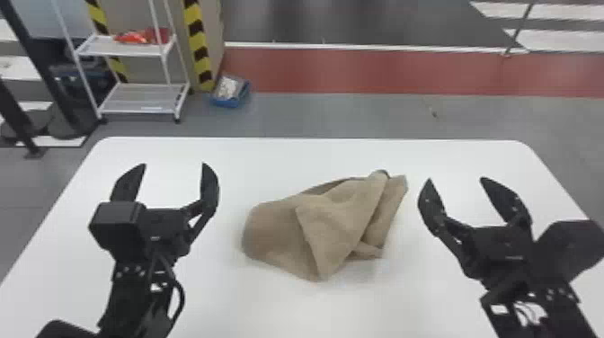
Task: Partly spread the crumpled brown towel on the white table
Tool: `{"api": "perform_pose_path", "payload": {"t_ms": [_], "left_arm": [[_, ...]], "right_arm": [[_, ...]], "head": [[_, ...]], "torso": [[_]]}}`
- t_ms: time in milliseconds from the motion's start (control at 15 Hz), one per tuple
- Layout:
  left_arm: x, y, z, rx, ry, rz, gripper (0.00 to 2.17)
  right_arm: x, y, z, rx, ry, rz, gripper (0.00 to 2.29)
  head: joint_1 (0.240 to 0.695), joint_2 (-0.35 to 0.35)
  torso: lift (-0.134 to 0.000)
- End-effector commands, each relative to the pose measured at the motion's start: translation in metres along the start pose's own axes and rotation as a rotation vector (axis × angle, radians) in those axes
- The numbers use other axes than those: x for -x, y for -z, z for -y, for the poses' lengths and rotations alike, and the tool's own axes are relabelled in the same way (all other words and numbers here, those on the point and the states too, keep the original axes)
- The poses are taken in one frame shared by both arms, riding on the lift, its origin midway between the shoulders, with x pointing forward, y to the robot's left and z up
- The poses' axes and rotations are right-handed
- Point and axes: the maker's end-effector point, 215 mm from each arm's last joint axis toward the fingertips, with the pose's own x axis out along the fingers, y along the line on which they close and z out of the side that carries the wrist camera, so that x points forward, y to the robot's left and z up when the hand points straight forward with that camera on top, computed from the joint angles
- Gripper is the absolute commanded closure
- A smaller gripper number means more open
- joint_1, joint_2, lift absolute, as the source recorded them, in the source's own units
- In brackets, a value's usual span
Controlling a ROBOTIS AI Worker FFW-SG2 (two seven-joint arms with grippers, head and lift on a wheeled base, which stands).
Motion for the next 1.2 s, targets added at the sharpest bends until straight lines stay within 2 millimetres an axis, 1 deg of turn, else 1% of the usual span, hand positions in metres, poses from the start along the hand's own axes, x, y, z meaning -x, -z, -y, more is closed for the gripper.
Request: {"api": "perform_pose_path", "payload": {"t_ms": [0, 1133], "left_arm": [[0.0003, -0.0026, -0.0012, -0.003, 0.003, 0.008, 0.08], [0.0019, -0.0064, 0.0039, -0.002, 0.024, 0.017, 0.07]], "right_arm": [[-0.0001, 0.0007, -0.0005, 0.004, -0.004, -0.003, 0.13], [-0.0002, -0.0005, -0.0046, 0.012, -0.011, 0.001, 0.13]], "head": [[0.695, -0.024], [0.695, -0.026]], "torso": [[-0.124], [-0.124]]}}
